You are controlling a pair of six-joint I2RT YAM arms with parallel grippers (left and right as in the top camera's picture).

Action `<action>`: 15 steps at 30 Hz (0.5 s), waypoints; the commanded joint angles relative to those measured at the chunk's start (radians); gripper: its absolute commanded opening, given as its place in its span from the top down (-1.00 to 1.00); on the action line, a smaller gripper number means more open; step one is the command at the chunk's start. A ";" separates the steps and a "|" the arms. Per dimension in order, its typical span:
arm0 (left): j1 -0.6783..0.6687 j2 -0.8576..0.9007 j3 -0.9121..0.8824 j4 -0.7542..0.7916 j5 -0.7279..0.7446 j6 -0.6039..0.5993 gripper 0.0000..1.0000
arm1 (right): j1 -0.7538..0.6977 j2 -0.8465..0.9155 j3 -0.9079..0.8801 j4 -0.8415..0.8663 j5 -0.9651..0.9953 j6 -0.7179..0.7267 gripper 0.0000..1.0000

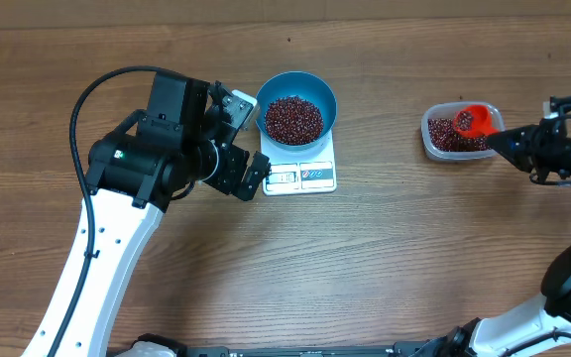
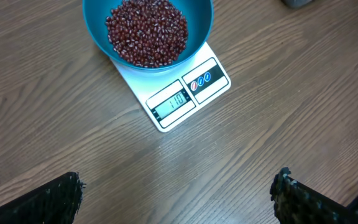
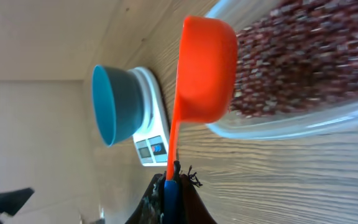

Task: Scoop item into bowl and weigh 150g on scale
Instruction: 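Dip the scoop into the beans and scoop with the right gripper, then lift the filled scoop and carry it over the blue bowl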

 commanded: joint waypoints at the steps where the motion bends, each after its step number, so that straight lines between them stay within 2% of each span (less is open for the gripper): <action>1: -0.003 -0.005 0.019 -0.001 0.008 0.019 -0.99 | 0.056 0.004 -0.006 -0.009 -0.069 -0.026 0.93; 15: -0.003 -0.005 0.019 -0.001 0.008 0.019 -0.99 | 0.319 0.003 0.089 -0.005 -0.068 0.040 0.93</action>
